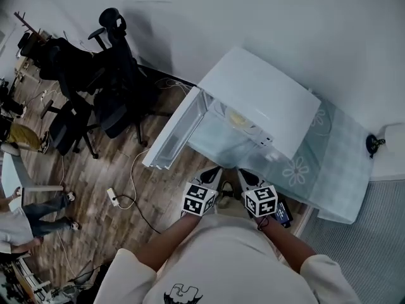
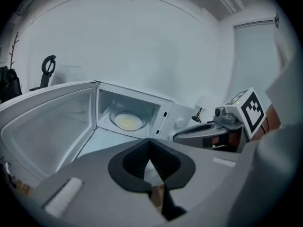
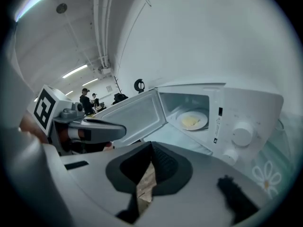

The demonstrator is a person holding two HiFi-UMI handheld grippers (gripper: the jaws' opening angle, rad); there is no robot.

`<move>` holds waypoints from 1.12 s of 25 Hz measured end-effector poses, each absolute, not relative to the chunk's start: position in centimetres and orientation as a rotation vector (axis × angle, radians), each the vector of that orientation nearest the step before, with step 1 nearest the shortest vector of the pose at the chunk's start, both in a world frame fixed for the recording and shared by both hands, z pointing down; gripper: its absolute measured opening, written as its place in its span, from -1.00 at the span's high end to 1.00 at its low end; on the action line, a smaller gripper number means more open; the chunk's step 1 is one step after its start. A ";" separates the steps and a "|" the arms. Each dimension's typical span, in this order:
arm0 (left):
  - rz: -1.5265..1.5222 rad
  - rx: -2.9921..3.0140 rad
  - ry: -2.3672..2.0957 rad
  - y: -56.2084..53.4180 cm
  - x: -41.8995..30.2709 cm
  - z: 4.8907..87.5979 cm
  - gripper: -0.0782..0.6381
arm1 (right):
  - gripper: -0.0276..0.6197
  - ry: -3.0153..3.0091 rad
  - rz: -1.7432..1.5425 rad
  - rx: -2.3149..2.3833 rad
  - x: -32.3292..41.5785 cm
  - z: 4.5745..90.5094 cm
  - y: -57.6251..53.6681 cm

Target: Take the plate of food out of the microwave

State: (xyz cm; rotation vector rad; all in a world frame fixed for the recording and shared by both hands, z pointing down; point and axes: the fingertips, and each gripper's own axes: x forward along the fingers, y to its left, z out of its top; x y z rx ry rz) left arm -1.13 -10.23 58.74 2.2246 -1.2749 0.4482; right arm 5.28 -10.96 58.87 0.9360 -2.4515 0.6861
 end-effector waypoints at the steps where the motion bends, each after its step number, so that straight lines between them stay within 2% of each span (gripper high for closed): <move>1: 0.451 2.222 -1.262 -11.2 -1.2 59.0 0.77 | 0.88 -2.439 0.720 0.964 5.3 59.0 -11.8; 7: 0.495 2.246 -1.205 -15.9 -2.2 60.3 0.77 | 0.87 -2.389 0.820 0.998 3.9 59.9 -14.9; 15: 0.664 2.319 -1.114 -21.5 -3.5 63.9 0.77 | 0.86 -2.252 1.015 1.141 2.2 66.3 -21.2; 17: 0.676 2.319 -1.095 -22.7 -3.5 64.6 0.77 | 0.66 -2.215 1.090 1.209 2.3 67.6 -22.6; 24: 0.586 2.184 -1.047 -26.0 -4.3 67.2 0.76 | 0.49 -2.108 1.280 1.464 4.3 70.3 -26.1; 26: 0.523 2.125 -1.047 -27.2 -4.5 67.8 0.52 | 0.47 -2.089 1.324 1.539 5.3 70.2 -26.7; 28: 0.473 2.095 -1.039 -28.4 -4.5 68.2 0.46 | 0.46 -2.078 1.381 1.595 6.0 70.2 -27.3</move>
